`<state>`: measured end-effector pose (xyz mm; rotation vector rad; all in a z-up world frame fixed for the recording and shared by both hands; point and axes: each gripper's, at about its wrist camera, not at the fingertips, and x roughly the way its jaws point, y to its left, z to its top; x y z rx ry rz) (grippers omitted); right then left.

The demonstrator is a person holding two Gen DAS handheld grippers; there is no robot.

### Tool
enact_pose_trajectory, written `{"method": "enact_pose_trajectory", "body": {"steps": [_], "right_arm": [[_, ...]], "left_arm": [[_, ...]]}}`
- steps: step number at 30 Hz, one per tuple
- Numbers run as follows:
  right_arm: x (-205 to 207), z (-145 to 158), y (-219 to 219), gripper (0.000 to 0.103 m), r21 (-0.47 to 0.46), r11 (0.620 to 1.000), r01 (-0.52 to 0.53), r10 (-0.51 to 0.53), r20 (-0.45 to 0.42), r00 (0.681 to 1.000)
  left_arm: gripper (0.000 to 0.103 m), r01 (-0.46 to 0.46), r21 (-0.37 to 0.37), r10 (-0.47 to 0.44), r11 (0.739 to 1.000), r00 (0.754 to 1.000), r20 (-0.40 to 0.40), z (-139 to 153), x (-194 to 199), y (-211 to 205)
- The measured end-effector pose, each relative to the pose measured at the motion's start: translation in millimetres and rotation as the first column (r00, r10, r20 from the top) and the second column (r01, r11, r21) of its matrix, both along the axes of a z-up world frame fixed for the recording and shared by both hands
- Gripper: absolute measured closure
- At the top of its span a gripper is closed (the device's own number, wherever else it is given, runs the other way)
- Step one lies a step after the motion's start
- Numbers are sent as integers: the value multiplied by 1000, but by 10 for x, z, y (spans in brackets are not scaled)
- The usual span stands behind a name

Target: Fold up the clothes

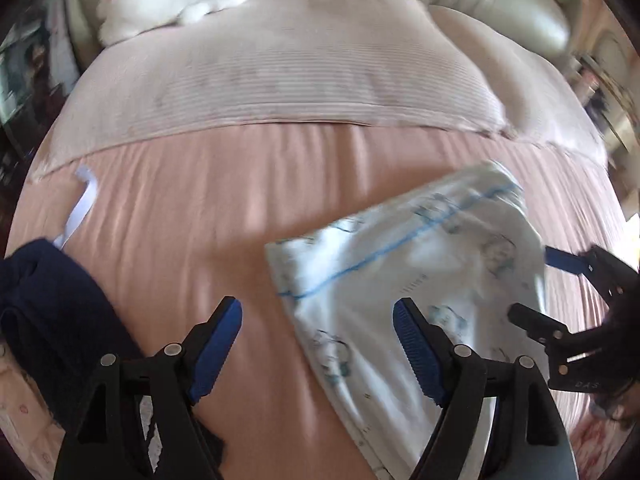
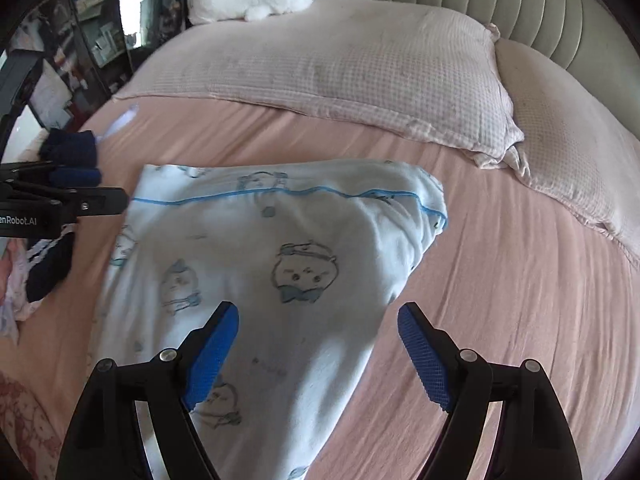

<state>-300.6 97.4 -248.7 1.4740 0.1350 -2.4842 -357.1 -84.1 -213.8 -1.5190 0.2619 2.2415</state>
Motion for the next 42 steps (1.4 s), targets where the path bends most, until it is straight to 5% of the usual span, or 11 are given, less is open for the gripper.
{"method": "enact_pose_trajectory", "body": {"steps": [4,5,10,13,17,23,25,28,33,37,42], "right_arm": [[331,-165,-132,21,42,998,-41,39,37,999],[398,-250,-128,21,56,998,-33,30,63,998],[811,-218,-4,21,134,991,-10,-2,87,996],[1053,39,83,21,56,998,7,-10,50,999],[1225,196,-235,21,-30,994,-103,104,13,995],[1490,-251,-377,21,6,985,-175,173,142,975],[1614,-207,-264,20,31,987,-161,154,150,977],[1618,-62,-2,20,-73,995,-72,86,212,973],[1258,417,-208,20,-108,982,-153,151,-29,988],[812,271,-310,20,-12,992,-126,126,-39,991],[781,-150,-40,20,125,988,-86,81,44,996]], "left_arm": [[21,270,-166,-258,948,962,92,-510,327,594],[13,279,-188,-266,942,960,89,-532,344,595],[13,185,-260,-151,948,978,147,-401,296,88],[13,214,-137,-197,967,972,126,-166,475,20],[13,346,9,-346,938,938,38,-29,754,487],[13,488,-120,-477,865,872,107,-515,932,687],[13,470,-163,-449,868,881,149,-468,912,499],[13,427,-183,-405,886,903,143,-338,831,247],[13,388,-57,-387,920,922,21,-240,569,481],[12,458,-154,-452,875,889,73,-633,543,697],[8,416,-204,-399,886,909,122,-601,506,242]]}}
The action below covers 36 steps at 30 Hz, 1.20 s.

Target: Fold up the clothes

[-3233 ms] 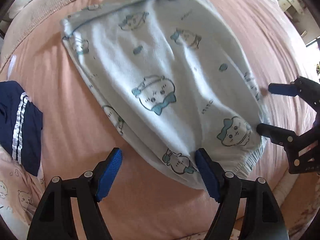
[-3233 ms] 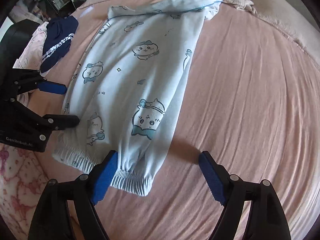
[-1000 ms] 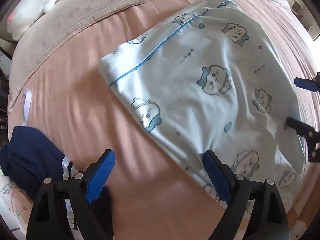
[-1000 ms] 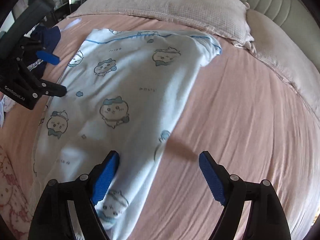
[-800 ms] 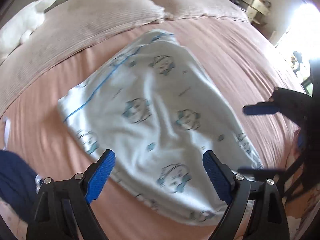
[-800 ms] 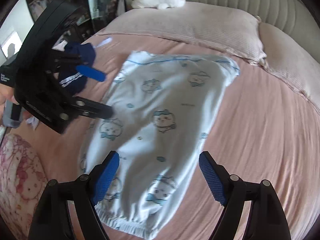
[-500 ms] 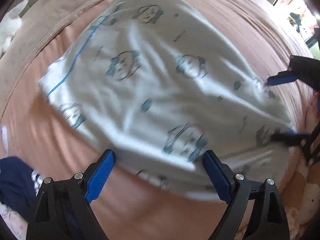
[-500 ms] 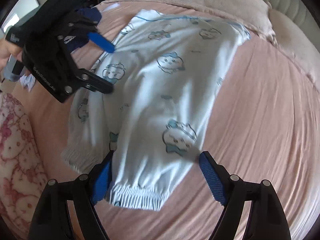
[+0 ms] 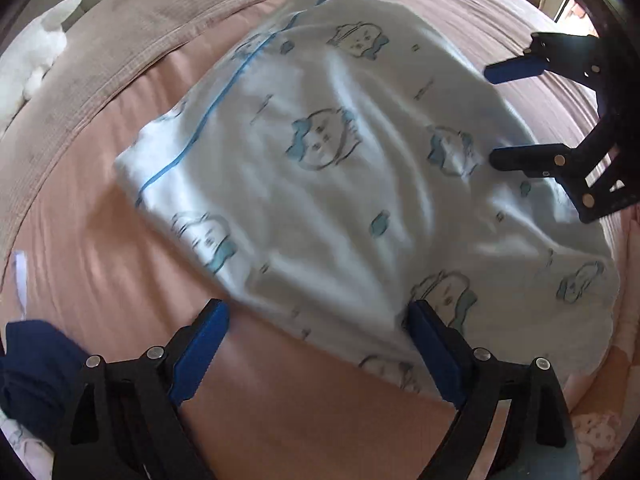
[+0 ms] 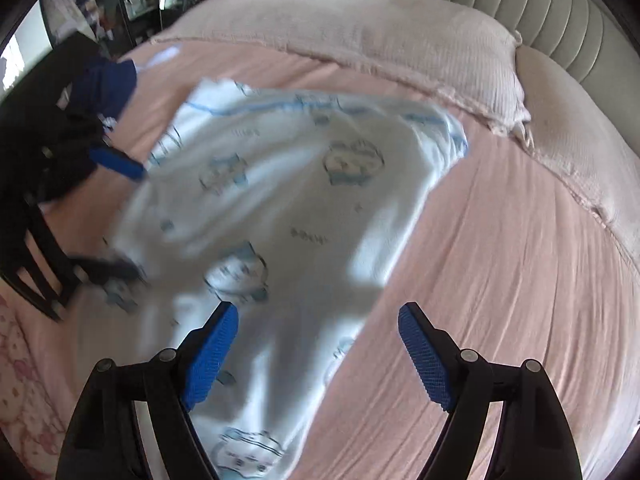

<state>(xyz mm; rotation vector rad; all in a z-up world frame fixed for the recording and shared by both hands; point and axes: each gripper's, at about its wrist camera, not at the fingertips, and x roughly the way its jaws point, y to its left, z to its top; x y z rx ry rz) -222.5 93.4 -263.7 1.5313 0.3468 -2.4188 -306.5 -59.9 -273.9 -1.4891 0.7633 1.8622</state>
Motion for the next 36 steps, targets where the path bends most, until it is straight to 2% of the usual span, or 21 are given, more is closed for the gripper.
{"method": "enact_pose_trajectory", "body": {"steps": [2,3,5,6,8,11,12,14,16,18,20,22,24,27,30,31,32,34,36], "right_arm": [[107,-44,94,18,13,1000,0,0,8,1000],[116,21,124,18,-4,1000,12,-12,-6,1000],[123,177,185,18,-52,998,39,-42,-47,998],[103,211,166,18,-65,997,30,-34,-52,998],[48,256,98,18,-83,997,1,-5,-52,999],[96,139,101,18,-39,999,-23,22,-12,1000],[136,99,149,18,-33,999,-21,21,-1,1000],[183,-26,250,18,14,1000,-28,28,51,998],[261,-17,403,18,29,999,-30,28,59,998],[329,64,532,18,63,998,1,-4,43,999],[414,197,527,18,-26,999,-30,30,26,999],[445,288,311,18,-117,987,-108,108,-3,994],[453,300,-54,17,-149,962,-228,225,-35,974],[544,144,-413,17,-107,929,-353,351,-41,936],[435,-51,-468,17,-96,931,-353,353,-15,935],[396,-101,-444,17,-100,932,-348,350,5,937],[395,-116,-410,17,-95,926,-364,366,7,930],[466,-121,-327,17,-18,903,-428,429,16,903],[493,-61,-108,17,-8,895,-446,446,33,894]], "left_arm": [[9,-36,-40,37,999,999,19,21,-25,-141],[10,-43,-28,43,999,999,10,75,-18,-149],[10,-19,112,18,994,1000,7,277,39,-29],[10,10,151,-11,989,1000,6,301,75,95],[9,84,181,-86,980,996,5,252,152,405],[9,188,220,-194,957,981,5,127,211,818],[9,209,215,-220,954,975,28,26,181,859],[10,270,160,-275,949,961,10,-111,235,845],[10,302,108,-305,947,952,9,-138,291,739],[10,267,102,-271,958,962,29,-79,276,594],[10,204,103,-211,973,976,60,-11,227,468],[10,193,152,-197,969,980,12,107,223,440],[10,166,181,-158,969,986,-61,184,128,495],[10,88,210,-65,974,991,-114,162,-227,619],[10,66,232,-46,971,995,-92,39,-431,776],[10,75,211,-58,975,995,-86,-38,-465,827],[9,95,189,-79,977,993,-93,-91,-377,757],[8,139,161,-121,977,986,-116,-145,-75,477],[8,132,138,-120,982,989,-89,-134,-1,232]]}}
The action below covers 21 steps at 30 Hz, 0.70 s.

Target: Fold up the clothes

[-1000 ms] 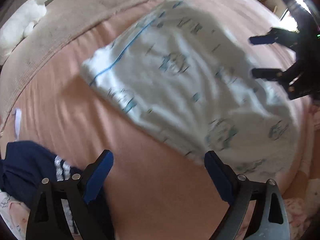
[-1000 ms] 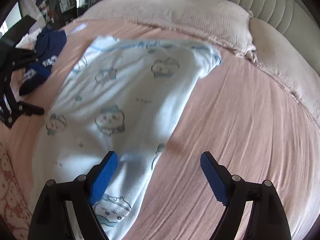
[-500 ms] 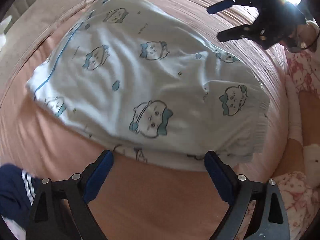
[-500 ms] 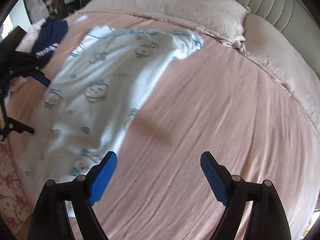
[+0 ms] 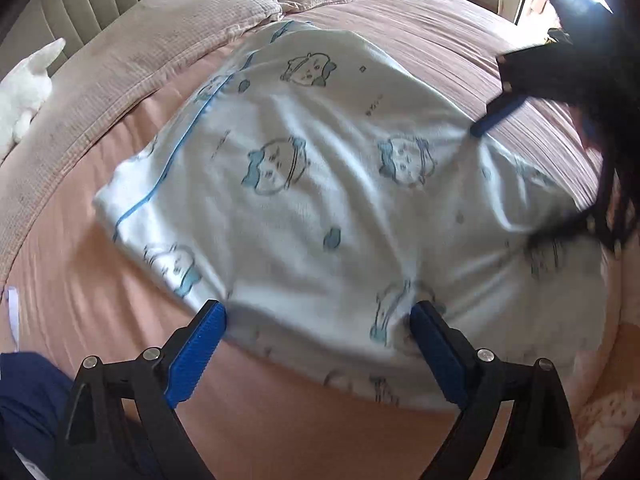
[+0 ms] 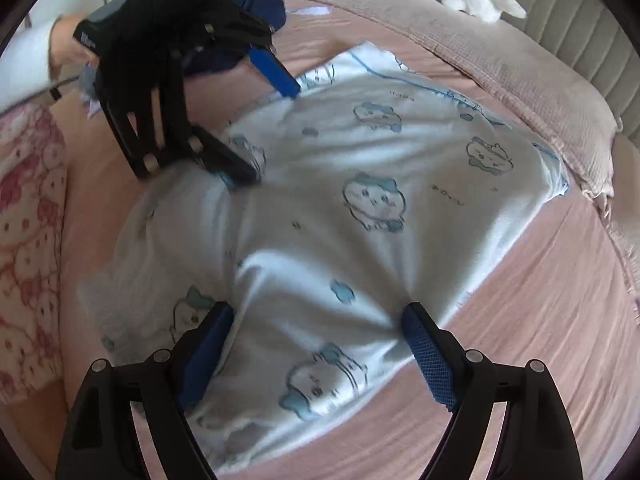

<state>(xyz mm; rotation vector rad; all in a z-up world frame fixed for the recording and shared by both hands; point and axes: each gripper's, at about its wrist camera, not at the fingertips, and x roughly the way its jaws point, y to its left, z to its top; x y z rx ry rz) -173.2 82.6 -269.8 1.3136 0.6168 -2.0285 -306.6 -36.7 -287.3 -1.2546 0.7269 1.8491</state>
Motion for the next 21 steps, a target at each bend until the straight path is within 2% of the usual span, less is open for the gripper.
{"method": "enact_pose_trajectory", "body": {"steps": [2,3,6,8,10,11,13,14,18,21], "right_arm": [[-64,147,230,17,-38,998,40,-40,11,999],[-134,251,272,17,-67,996,57,-58,-19,998],[-443,565,174,17,-144,987,76,-100,-164,981],[-767,574,-17,17,-115,988,107,-132,-238,962],[-1138,446,-208,17,-52,989,141,-150,-272,951],[-1281,319,-236,17,-22,988,153,-153,-264,952],[-1488,33,-211,18,43,984,172,-159,-214,964],[-1492,-40,-138,18,36,985,167,-157,-191,969],[-1308,46,276,17,-23,976,217,-218,-182,959],[-1227,207,453,17,-168,944,284,-308,-134,942]], "left_arm": [[8,-40,-12,41,999,999,11,79,-40,-160],[8,-60,-11,60,998,998,-4,130,-76,-179],[8,-77,121,83,990,996,-44,347,-235,44],[8,-57,134,65,989,996,-58,267,-333,356],[8,-29,107,36,994,998,-60,97,-418,640],[8,-13,72,16,997,999,-49,-31,-448,719],[7,5,80,-3,997,999,-36,-153,-464,659],[7,7,78,-5,997,999,-33,-168,-457,572],[7,-12,28,12,1000,1000,-3,-140,-422,216],[7,-84,108,82,991,996,19,14,-540,245]]}}
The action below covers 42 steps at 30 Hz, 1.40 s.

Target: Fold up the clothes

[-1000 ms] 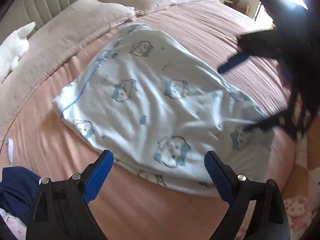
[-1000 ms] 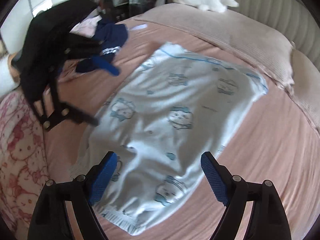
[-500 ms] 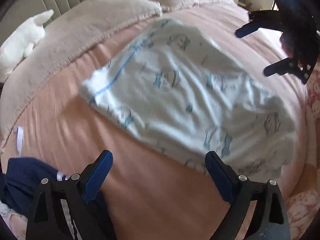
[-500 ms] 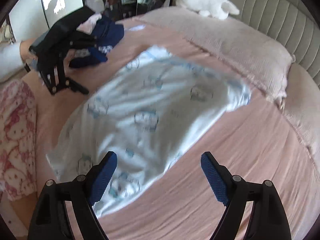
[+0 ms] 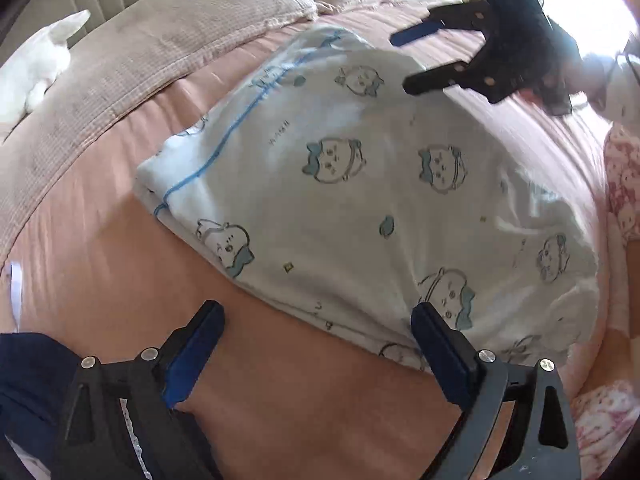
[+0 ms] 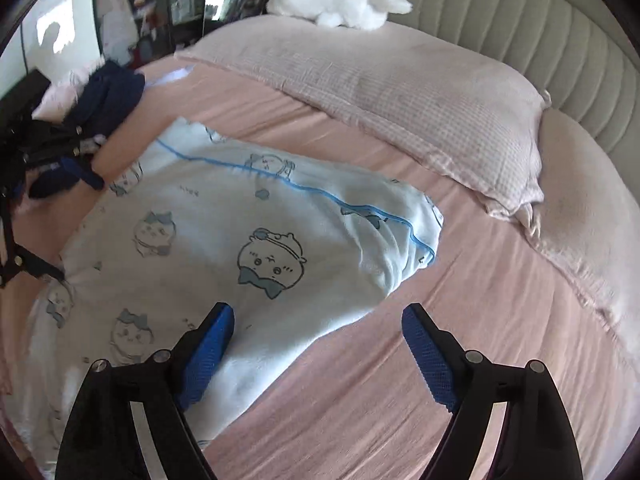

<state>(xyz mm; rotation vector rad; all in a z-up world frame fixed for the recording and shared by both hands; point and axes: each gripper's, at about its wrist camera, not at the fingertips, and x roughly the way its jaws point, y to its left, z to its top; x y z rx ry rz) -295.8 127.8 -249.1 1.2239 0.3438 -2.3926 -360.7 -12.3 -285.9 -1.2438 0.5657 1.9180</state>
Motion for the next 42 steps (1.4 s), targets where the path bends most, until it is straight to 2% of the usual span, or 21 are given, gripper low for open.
{"method": "enact_pose_trajectory", "body": {"steps": [2,3,6,7,9,11,12,15,16,18,19,20,21,22,25,26,28,30,34,42], "right_arm": [[73,-40,-142,17,30,1000,-5,5,6,1000],[111,-68,-225,17,53,999,-11,10,9,1000],[247,-254,-359,17,104,995,-5,1,47,999],[327,-255,-300,17,73,997,30,-32,34,999],[496,-237,-178,17,65,995,72,-77,69,995],[714,-148,-59,17,62,991,121,-127,92,988],[823,-101,1,17,60,987,147,-153,104,983],[1072,27,217,17,-108,957,271,-237,253,938],[1136,40,201,17,-119,952,281,-241,272,932],[1255,49,118,17,-118,952,282,-239,292,926],[1314,53,77,17,-117,952,283,-238,301,923],[1373,58,35,17,-116,952,284,-236,311,920],[1433,62,-6,17,-115,952,284,-235,321,917],[1466,56,-39,17,-106,954,279,-232,325,917],[1533,63,-22,17,-130,943,305,-243,355,903],[1556,61,-13,17,-136,940,314,-248,360,899],[1564,47,-18,17,-101,942,320,-269,343,900],[1540,20,-25,17,-60,945,320,-284,326,902],[1559,-43,-34,17,-86,945,314,-267,348,899],[1431,-139,-33,17,-134,923,362,-285,397,872]], "left_arm": [[7,1,51,1,999,999,-37,65,-28,194],[7,8,51,-5,999,999,-54,48,-28,313],[7,4,-82,-9,997,998,-61,-218,-18,618],[5,-13,-148,6,989,999,-54,-328,-6,637],[6,-146,-174,151,974,988,13,-298,-16,539],[6,-290,-183,306,939,950,63,-202,55,413],[6,-368,-173,386,913,918,85,-161,112,354],[7,-505,-105,516,857,832,205,-148,357,308],[8,-532,-100,540,841,812,222,-171,440,327],[17,-562,-126,575,818,791,209,-250,587,406],[32,-575,-147,594,805,782,187,-270,609,427],[42,-594,-163,615,788,771,167,-276,613,433],[42,-612,-179,636,771,758,146,-283,616,439],[43,-632,-179,656,754,738,158,-295,613,422],[42,-688,-140,689,712,645,332,-425,614,341],[43,-696,-145,695,703,629,348,-464,625,353],[42,-703,-157,704,694,615,357,-520,646,399],[42,-721,-159,717,674,587,376,-572,660,420],[42,-752,-144,738,644,559,378,-644,709,441],[42,-844,-79,787,531,457,414,-796,786,426]]}}
